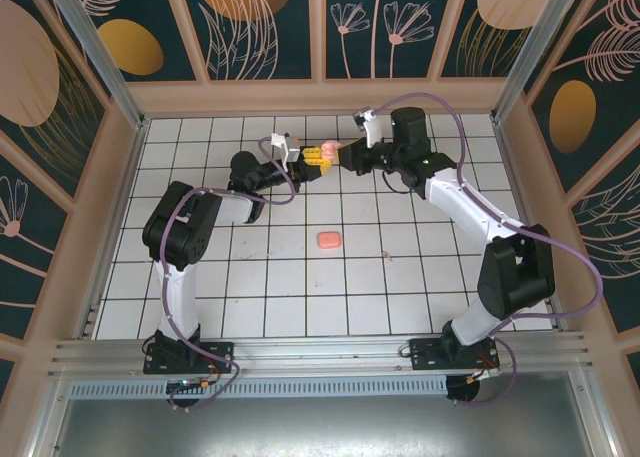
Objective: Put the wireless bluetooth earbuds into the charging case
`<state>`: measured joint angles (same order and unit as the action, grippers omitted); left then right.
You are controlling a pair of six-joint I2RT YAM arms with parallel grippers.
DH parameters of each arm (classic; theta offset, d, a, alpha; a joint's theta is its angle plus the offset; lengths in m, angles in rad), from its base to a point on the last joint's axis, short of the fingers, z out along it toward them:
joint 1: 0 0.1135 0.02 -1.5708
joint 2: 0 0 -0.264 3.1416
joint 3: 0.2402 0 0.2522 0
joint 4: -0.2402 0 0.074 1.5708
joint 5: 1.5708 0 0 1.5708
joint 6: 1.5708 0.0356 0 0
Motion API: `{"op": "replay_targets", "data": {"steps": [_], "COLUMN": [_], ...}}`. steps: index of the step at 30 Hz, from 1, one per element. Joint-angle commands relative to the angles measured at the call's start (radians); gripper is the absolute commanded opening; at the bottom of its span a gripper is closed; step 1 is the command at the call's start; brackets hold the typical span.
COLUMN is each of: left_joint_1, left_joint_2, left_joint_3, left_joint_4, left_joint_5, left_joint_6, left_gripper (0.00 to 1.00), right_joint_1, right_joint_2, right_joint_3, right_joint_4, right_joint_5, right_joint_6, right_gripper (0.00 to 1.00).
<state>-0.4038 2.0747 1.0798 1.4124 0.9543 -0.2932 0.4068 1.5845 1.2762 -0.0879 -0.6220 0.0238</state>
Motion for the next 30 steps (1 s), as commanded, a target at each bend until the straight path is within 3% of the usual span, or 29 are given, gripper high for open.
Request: {"op": "replay_targets", "data": {"steps": [1,12,18,30], "left_joint_1": [0.0,0.0,0.0,0.0], "left_joint_2": [-0.042,-0.046,-0.045,-0.048], "left_joint_3": [0.014,0.009,0.011,0.012], "left_joint_4": [0.109,0.106,0.11,0.108], "left_joint_5": [0.03,0.027,0.029,0.027], "left_joint_6": [-0.027,-0.032,-0.039,-0.046], "left_gripper": [0.15,0.15,0.15,0.15], "right_joint_1": [-0.008,-0.028,-0.078,-0.101], "right_joint_2": [0.011,-0.03,-0.082,-0.055], "right_joint_3": [0.034,0.008,-0.052,-0.053], "right_joint_4": [-0.028,0.032,0.15,0.186], "right_joint_5": [0.022,0.017,-0.082,-0.188], "right_joint_6": [0.002,0.046,0.148,0.223], "right_gripper": [0.24,0.36,0.45,0.46]}}
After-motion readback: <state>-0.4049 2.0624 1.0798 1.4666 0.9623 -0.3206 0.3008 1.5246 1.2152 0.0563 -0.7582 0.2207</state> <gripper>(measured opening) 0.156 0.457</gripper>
